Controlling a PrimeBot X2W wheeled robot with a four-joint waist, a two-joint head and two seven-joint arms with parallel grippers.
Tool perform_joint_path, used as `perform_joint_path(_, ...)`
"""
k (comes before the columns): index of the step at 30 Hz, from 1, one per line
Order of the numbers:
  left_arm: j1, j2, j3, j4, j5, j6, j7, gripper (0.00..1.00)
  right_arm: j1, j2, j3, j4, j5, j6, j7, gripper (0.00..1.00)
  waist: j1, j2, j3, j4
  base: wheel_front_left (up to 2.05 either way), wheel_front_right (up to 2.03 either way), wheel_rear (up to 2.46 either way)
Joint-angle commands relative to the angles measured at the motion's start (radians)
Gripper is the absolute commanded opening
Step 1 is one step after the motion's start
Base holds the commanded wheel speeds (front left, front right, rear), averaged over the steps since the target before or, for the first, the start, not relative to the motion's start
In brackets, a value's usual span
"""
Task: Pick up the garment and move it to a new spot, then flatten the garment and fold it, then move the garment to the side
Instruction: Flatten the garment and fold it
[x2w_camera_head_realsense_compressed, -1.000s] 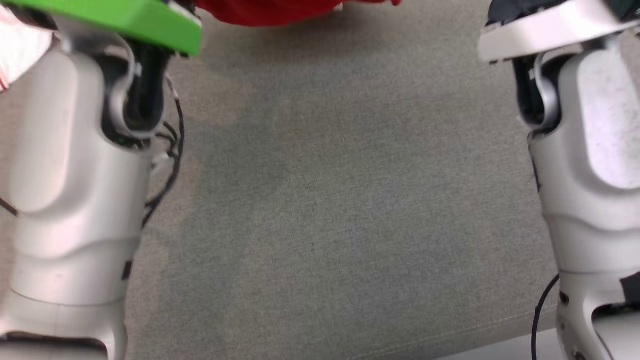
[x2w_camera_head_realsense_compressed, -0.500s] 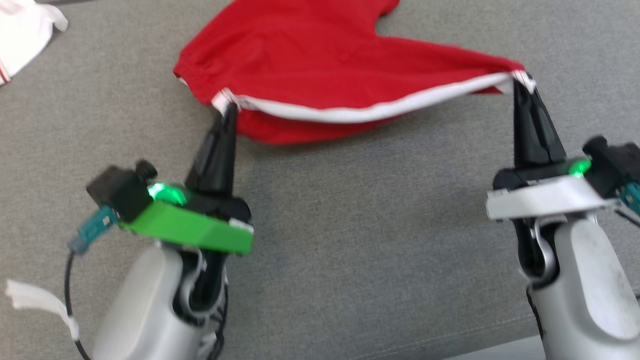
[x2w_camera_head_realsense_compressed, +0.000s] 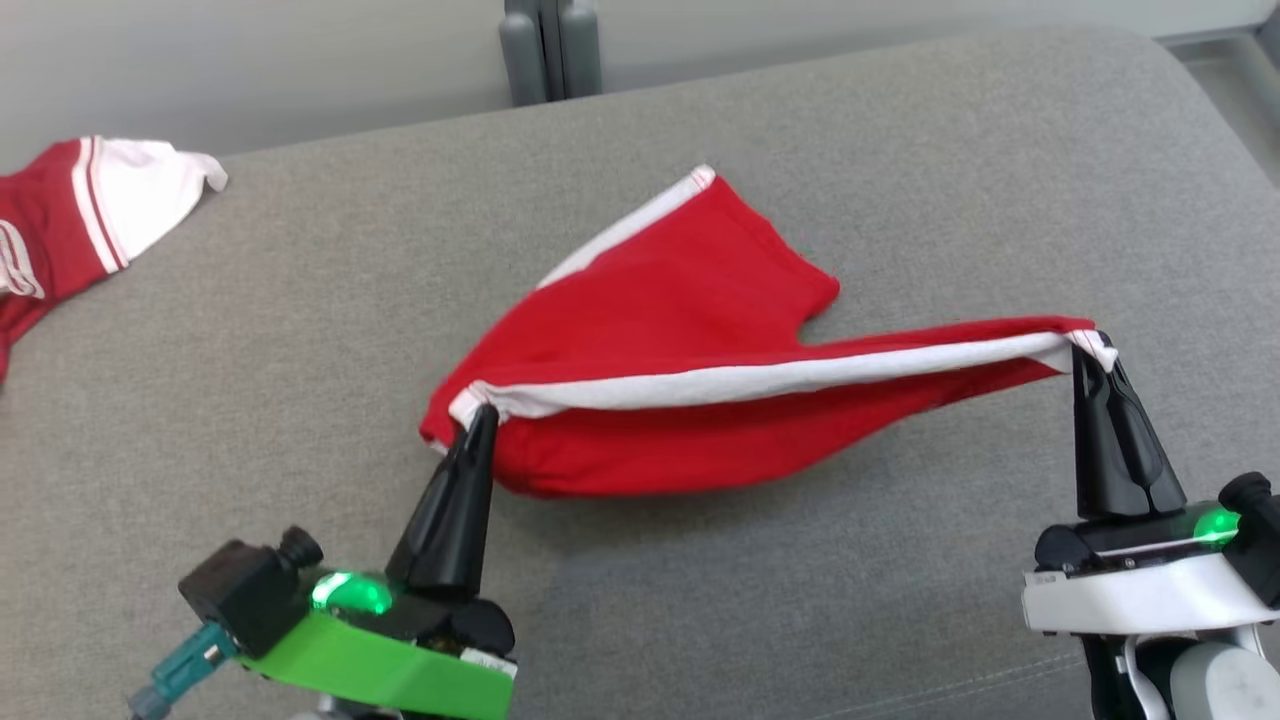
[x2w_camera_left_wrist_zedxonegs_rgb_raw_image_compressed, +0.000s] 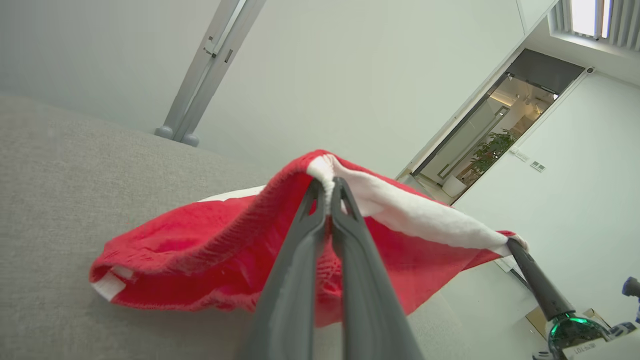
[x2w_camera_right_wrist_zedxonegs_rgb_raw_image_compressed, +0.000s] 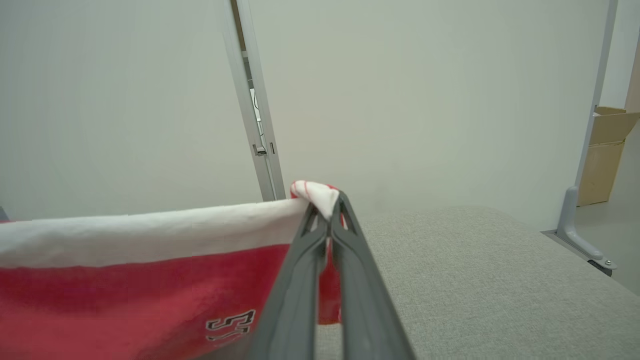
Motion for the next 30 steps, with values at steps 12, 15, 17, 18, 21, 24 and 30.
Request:
perform_joint_path(12, -0.038, -0.12, 0.003, 0.214, -0.113, 0.075, 0.033, 0.0, -0.201, -0.079, 0.003, 0.212, 0.03, -0.001, 0.076, 0.0, 0.0001, -0.0001, 0.108, 0.121, 0.0, 0.0, 0.0)
perform_joint_path(15, -0.095, -0.149, 0.018, 0.286, -0.151, 0.088, 0.023, 0.0, -0.308, -0.121, 0.04, 0.309, 0.038, -0.001, 0.099, 0.0, 0.0001, -0.0001, 0.147, 0.153, 0.0, 0.0, 0.0)
perform_joint_path(17, -0.141, -0.162, 0.023, 0.334, -0.187, 0.1, 0.018, 0.0, -0.386, -0.15, 0.067, 0.375, 0.043, -0.001, 0.111, 0.0, 0.0001, -0.0001, 0.173, 0.175, 0.0, 0.0, 0.0)
perform_joint_path(18, -0.17, -0.166, 0.023, 0.363, -0.203, 0.108, 0.018, 0.0, -0.431, -0.169, 0.086, 0.411, 0.04, -0.001, 0.123, 0.0, 0.0001, -0.0001, 0.188, 0.188, 0.0, 0.0, 0.0)
perform_joint_path(21, -0.245, -0.172, 0.012, 0.431, -0.241, 0.12, 0.015, 0.0, -0.547, -0.202, 0.146, 0.503, 0.048, -0.001, 0.14, 0.0, 0.0001, -0.0001, 0.222, 0.215, 0.0, 0.0, 0.0)
perform_joint_path(24, -0.319, -0.175, -0.006, 0.5, -0.284, 0.128, 0.011, 0.0, -0.658, -0.231, 0.21, 0.598, 0.052, -0.001, 0.156, 0.0, 0.0001, -0.0001, 0.252, 0.242, 0.0, 0.0, 0.0)
perform_joint_path(30, -0.433, -0.176, -0.073, 0.612, -0.36, 0.126, -0.025, 0.0, -0.819, -0.248, 0.292, 0.796, 0.072, -0.001, 0.165, 0.0, 0.0001, -0.0001, 0.278, 0.28, 0.0, 0.0, 0.0)
